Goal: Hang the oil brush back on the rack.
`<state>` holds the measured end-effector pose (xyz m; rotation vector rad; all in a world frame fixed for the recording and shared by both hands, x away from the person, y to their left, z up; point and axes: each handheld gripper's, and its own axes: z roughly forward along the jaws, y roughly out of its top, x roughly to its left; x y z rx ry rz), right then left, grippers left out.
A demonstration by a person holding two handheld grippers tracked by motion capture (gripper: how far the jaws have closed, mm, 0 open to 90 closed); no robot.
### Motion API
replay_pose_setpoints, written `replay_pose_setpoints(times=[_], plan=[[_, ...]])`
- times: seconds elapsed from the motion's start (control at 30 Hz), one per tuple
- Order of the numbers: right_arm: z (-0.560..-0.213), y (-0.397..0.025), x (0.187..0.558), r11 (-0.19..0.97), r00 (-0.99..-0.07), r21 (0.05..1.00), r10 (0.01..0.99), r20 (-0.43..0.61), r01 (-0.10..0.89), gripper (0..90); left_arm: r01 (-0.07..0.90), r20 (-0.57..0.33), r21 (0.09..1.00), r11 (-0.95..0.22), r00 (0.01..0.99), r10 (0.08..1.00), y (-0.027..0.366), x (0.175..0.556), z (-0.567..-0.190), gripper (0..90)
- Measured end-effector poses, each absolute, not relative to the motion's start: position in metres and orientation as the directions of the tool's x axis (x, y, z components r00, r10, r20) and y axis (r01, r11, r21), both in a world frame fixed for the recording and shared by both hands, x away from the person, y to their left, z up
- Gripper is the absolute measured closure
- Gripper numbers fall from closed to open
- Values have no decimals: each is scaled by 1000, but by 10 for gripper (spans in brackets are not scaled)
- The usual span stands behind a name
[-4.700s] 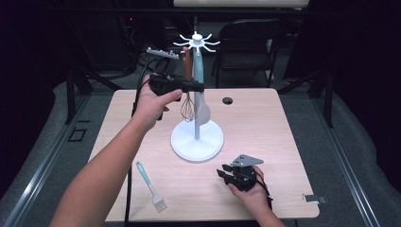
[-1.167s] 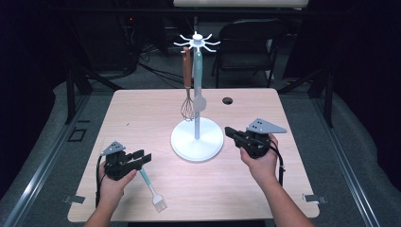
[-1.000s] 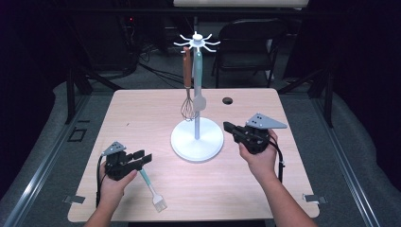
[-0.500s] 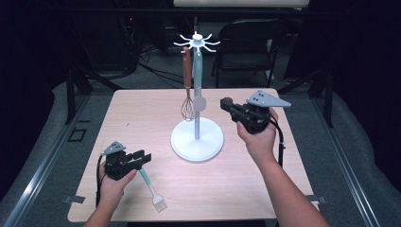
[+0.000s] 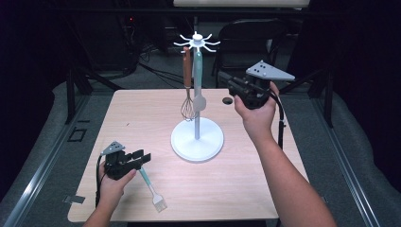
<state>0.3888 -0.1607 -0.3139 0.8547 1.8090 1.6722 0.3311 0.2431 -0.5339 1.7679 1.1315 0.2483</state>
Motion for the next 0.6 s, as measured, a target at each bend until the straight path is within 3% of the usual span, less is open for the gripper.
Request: replay_pose_setpoints(times=[0.6], plan=[[-272, -153, 410, 26, -620, 998, 784, 18, 61, 900, 581, -315, 809, -82, 548, 775, 243, 332, -535, 549]])
